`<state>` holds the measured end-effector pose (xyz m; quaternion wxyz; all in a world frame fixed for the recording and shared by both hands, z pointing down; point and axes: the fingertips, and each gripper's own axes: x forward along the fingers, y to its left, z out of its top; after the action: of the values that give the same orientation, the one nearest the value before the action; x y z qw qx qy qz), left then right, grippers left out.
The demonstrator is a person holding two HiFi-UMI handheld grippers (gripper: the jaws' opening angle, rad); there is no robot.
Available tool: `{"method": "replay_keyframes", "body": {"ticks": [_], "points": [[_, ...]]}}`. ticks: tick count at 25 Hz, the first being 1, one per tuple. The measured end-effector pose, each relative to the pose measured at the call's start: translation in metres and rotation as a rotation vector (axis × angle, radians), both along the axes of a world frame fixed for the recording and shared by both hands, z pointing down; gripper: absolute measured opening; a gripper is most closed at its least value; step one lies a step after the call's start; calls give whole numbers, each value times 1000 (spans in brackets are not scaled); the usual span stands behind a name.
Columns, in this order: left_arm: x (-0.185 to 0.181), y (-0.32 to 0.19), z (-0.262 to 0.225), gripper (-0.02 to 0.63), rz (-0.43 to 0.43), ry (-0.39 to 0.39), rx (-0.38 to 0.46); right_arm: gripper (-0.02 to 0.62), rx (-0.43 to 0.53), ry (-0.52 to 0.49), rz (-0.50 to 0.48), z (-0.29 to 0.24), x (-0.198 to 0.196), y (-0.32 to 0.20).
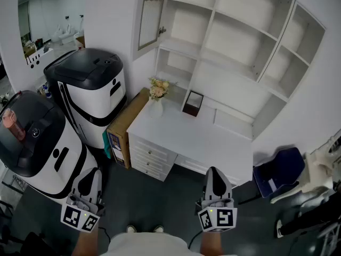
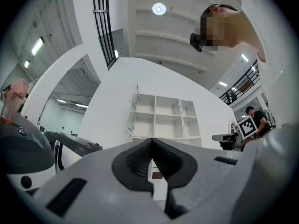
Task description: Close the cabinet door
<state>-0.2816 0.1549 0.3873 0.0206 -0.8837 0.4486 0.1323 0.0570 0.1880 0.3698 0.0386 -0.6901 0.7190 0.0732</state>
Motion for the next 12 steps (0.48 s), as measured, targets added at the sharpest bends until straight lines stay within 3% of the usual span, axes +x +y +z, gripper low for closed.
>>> {"method": "replay_keyframes", "body": {"ticks": [12], "points": [[12,1,3,6,-31,-6,-9,-2,-22,-28,-73,10,3,-10]]}}
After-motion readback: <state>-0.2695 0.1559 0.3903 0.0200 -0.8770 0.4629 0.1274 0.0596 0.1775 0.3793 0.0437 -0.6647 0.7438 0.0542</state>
